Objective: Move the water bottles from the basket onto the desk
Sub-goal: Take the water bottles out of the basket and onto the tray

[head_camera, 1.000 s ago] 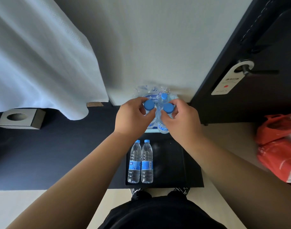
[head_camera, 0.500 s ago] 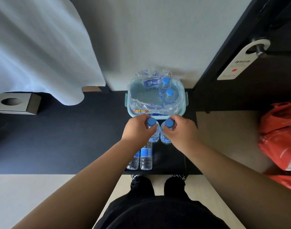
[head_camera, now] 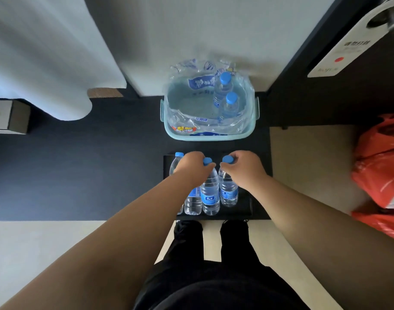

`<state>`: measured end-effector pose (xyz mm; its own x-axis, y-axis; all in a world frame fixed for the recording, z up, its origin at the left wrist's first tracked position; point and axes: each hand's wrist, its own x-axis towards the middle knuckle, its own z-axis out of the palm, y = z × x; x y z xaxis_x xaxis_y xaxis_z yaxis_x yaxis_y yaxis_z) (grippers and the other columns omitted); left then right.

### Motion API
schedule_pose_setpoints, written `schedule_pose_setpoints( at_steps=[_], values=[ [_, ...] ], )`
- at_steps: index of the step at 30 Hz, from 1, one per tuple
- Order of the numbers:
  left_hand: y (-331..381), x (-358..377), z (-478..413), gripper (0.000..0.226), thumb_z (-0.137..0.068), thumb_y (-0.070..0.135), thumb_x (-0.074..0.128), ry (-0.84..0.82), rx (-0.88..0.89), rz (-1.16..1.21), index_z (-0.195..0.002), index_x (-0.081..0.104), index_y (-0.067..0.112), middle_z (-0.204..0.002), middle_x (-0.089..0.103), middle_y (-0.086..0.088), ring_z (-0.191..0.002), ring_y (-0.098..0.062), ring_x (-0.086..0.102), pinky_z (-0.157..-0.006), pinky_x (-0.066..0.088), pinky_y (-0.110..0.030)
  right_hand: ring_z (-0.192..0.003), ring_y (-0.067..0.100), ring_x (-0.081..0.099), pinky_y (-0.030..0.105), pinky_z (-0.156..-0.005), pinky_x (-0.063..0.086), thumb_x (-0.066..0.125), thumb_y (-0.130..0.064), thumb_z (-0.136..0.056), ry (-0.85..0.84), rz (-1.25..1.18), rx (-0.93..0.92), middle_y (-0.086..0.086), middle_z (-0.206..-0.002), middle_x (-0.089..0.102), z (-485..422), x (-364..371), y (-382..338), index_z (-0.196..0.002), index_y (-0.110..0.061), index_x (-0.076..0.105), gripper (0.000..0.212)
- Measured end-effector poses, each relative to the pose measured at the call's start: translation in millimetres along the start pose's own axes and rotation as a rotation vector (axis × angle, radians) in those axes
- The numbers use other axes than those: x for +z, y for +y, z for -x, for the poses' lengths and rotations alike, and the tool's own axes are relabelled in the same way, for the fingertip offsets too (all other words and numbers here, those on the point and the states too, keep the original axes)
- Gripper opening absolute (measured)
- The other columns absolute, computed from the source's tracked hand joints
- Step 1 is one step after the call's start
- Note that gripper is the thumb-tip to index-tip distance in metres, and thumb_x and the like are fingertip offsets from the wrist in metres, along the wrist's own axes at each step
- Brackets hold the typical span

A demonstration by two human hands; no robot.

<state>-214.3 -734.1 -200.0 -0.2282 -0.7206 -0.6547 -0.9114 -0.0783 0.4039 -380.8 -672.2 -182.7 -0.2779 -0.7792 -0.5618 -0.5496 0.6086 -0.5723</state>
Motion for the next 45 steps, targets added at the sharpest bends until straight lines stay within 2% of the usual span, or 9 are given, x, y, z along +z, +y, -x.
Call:
schedule_pose_setpoints(
  at_steps=[5, 8, 14, 20, 28, 31, 35, 38, 45],
  values=[
    [-2, 9, -26, 0.037, -0.095, 0.053, 0.063, -0.001, -0.079, -0.038, -0.101, 0.064, 0.016, -0.086, 0.067, -0.001, -0.069, -0.017, 0.061, -0.054, 0.045, -0.03, -0.064, 0.026, 0.072, 0.044, -0.063, 0.061, 0.075, -0.031, -0.088, -0.042, -0.101, 0.128, 0.01, -0.073, 0.075, -27, 14, 13, -0.087, -0.01, 0.076, 0.021],
    [-2, 16, -42, 0.038, -0.092, 0.057, 0.064, 0.004, -0.124, -0.049, -0.092, 0.065, 0.019, -0.077, 0.069, 0.0, -0.059, -0.017, 0.063, -0.047, 0.043, -0.027, -0.056, 0.022, 0.066, 0.04, -0.058, 0.056, 0.074, -0.032, -0.087, -0.058, -0.162, 0.21, 0.015, -0.072, 0.074, -45, 26, 22, -0.083, -0.004, 0.076, 0.028],
    [-8, 36, -67, 0.044, -0.091, 0.062, 0.06, 0.023, -0.159, -0.12, -0.091, 0.065, 0.019, -0.074, 0.07, 0.001, -0.064, -0.018, 0.066, -0.052, 0.044, -0.03, -0.039, 0.01, 0.054, 0.025, -0.048, 0.04, 0.069, -0.04, -0.092, -0.046, -0.141, 0.296, -0.004, -0.039, 0.055, -75, 50, 39, -0.058, -0.014, 0.06, 0.044],
    [-15, 48, -66, 0.035, -0.097, 0.049, 0.05, 0.002, -0.134, -0.179, -0.094, 0.064, 0.017, -0.081, 0.068, -0.002, -0.072, -0.023, 0.066, -0.055, 0.044, -0.031, -0.056, 0.02, 0.063, 0.027, -0.048, 0.036, 0.062, -0.045, -0.098, -0.076, 0.025, 0.275, 0.002, -0.061, 0.062, -73, 60, 44, -0.073, -0.013, 0.059, 0.04],
    [-25, 39, -35, 0.031, -0.097, 0.046, 0.049, -0.029, -0.068, -0.282, -0.116, 0.062, 0.024, -0.101, 0.066, 0.001, -0.08, -0.023, 0.067, -0.066, 0.058, -0.037, -0.079, 0.018, 0.066, 0.033, -0.062, 0.052, 0.061, -0.038, -0.094, -0.171, 0.211, 0.187, 0.0, -0.096, 0.067, -41, 53, 41, -0.109, -0.021, 0.06, 0.023],
    [-28, 26, -21, 0.032, -0.096, 0.052, 0.048, -0.013, -0.04, -0.289, -0.107, 0.065, 0.027, -0.1, 0.067, 0.005, -0.076, -0.019, 0.062, -0.061, 0.046, -0.031, -0.084, 0.019, 0.065, 0.036, -0.072, 0.056, 0.061, -0.047, -0.095, -0.239, 0.282, 0.142, 0.001, -0.105, 0.068, -29, 43, 34, -0.118, -0.023, 0.058, 0.034],
    [-18, -11, -2, 0.04, -0.083, 0.061, 0.035, 0.057, -0.026, -0.269, -0.085, 0.061, 0.029, -0.075, 0.064, 0.009, -0.067, -0.017, 0.061, -0.073, 0.052, -0.033, -0.099, 0.023, 0.066, 0.038, -0.085, 0.056, 0.058, -0.049, -0.099, -0.319, 0.4, 0.05, 0.006, -0.118, 0.068, -18, 18, 12, -0.125, -0.014, 0.065, 0.044],
    [-7, -48, 5, 0.034, -0.083, 0.057, 0.045, 0.167, 0.003, -0.235, -0.096, 0.066, 0.033, -0.082, 0.065, 0.013, -0.071, -0.018, 0.062, -0.062, 0.046, -0.029, -0.098, 0.02, 0.067, 0.035, -0.083, 0.056, 0.057, -0.05, -0.099, -0.264, 0.396, -0.002, 0.002, -0.118, 0.07, -13, -10, -12, -0.13, -0.018, 0.064, 0.045],
    [26, -119, 3, 0.032, -0.089, 0.056, 0.05, 0.319, 0.081, -0.21, -0.108, 0.068, 0.037, -0.098, 0.073, 0.011, -0.074, -0.017, 0.061, -0.065, 0.044, -0.027, -0.1, 0.018, 0.068, 0.031, -0.077, 0.052, 0.053, -0.046, -0.103, -0.033, 0.345, -0.113, 0.0, -0.125, 0.069, -19, -75, -63, -0.136, -0.023, 0.061, 0.041]
  ],
)
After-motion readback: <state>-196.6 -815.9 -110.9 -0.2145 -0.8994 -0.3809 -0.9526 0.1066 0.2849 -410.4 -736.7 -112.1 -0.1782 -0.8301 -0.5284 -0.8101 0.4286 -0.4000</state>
